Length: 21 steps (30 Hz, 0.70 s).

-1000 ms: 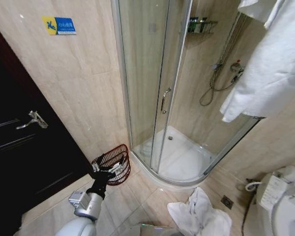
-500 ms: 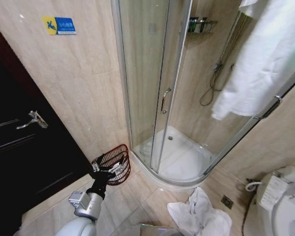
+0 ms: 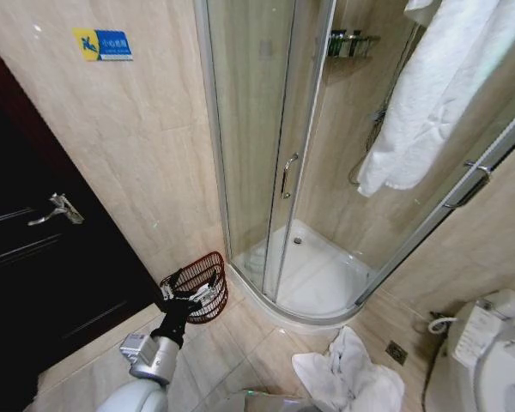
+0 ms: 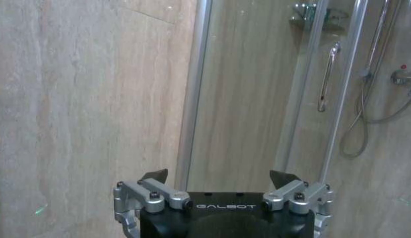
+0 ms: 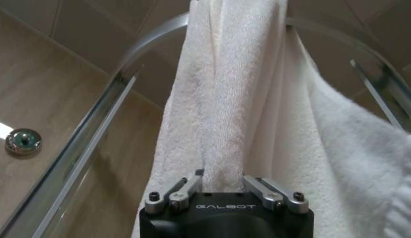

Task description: Discard the used towel into the hamper.

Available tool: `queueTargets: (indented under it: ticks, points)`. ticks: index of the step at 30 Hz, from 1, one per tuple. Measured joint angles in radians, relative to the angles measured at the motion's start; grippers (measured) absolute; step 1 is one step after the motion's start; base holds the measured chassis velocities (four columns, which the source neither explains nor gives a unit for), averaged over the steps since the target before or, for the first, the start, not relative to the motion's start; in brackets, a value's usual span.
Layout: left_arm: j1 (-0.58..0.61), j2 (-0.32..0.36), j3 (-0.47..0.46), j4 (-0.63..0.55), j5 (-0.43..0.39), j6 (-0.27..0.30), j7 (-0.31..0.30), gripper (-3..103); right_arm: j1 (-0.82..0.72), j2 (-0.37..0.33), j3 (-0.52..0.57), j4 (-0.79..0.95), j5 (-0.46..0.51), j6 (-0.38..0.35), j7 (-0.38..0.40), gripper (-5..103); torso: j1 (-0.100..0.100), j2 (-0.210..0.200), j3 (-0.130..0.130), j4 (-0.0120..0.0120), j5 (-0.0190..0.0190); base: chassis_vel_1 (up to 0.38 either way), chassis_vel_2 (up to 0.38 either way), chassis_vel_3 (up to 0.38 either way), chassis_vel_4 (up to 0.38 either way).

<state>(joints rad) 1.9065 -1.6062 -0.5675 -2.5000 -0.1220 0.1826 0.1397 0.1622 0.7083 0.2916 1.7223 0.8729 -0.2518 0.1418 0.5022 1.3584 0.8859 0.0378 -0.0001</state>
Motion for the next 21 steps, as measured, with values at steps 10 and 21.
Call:
queueTargets:
  ticks: [10, 21]
  points:
    - [0.0, 0.0, 0.0, 0.0, 0.0, 0.0, 0.0, 100, -0.024, -0.015, 0.016, 0.022, -0.001, 0.014, -0.016, 5, 0.0, 0.0, 0.0, 0.0001, 0.0002, 0.0, 0.0, 0.0, 0.0]
    - [0.0, 0.0, 0.0, 0.0, 0.0, 0.0, 0.0, 100, -0.108, -0.05, 0.065, 0.096, -0.036, 0.059, -0.036, 5, 0.0, 0.0, 0.0, 0.0, 0.0001, 0.0, 0.0, 0.0, 0.0]
